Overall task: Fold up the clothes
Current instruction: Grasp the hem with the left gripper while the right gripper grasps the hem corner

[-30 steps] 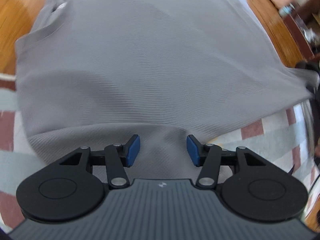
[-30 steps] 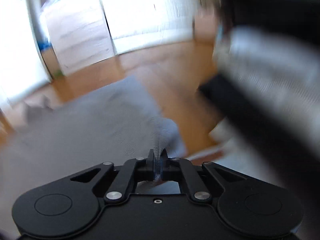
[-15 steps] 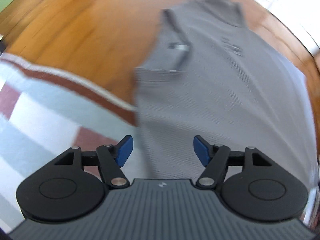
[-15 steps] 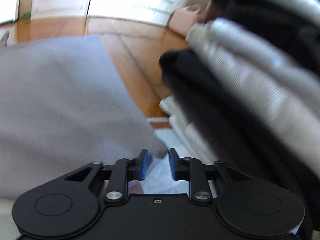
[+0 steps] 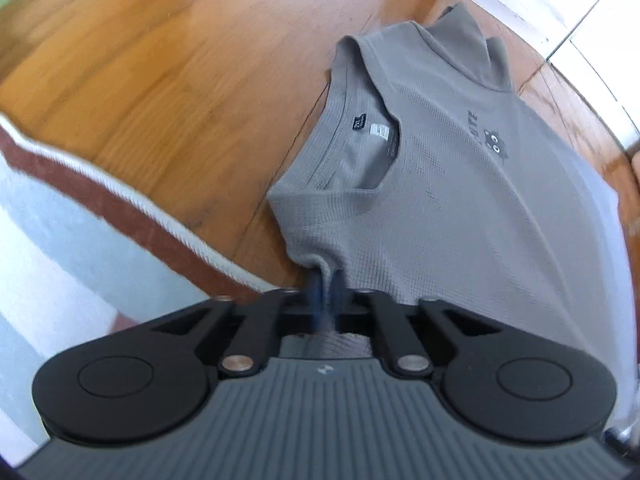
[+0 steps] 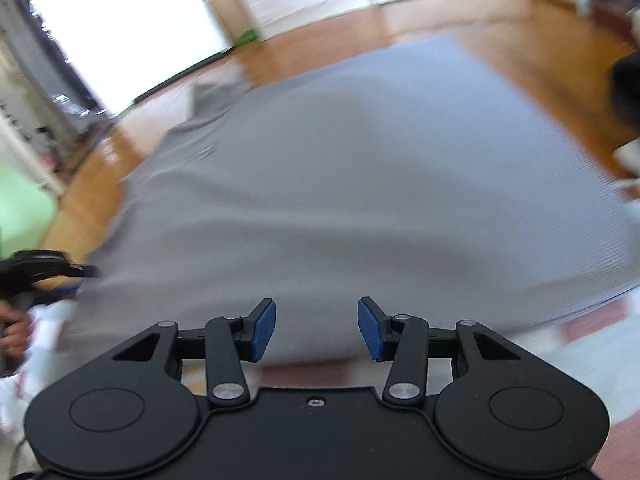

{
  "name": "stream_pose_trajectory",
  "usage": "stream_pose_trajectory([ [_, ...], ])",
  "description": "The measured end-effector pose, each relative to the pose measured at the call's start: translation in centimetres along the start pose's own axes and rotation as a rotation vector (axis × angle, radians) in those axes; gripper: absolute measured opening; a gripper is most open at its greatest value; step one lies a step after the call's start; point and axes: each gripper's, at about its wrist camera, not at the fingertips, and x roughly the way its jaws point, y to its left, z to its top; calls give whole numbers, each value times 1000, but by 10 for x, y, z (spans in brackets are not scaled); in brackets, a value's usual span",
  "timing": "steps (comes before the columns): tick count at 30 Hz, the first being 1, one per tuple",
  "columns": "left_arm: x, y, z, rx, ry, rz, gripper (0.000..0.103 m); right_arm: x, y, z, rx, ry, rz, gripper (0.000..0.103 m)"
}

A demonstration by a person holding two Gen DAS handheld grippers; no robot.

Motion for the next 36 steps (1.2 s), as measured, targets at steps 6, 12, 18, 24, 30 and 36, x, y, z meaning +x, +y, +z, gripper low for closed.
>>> stream_pose_trajectory([
  [6,-30,-15,-2,151,-86,141,5,11,37,-9,-44,107,280,51],
  [12,-3,9,-12,-9,129,182,36,18,56,-21,-91,207,406,51],
  [18,-30,33,-36,-254,228,-163,53,26,54,-26,26,278,536,58],
  [24,-34,-16,-55,11,255,-123,52,40,81,-39,-64,355,549,56],
  [30,-93,-66,-53,229,-83,-322,52,21,141,-46,-458,303,530,6],
  [36,-89,-101,-75,408,5,-586,59,13,116,28,-242,137,526,5],
])
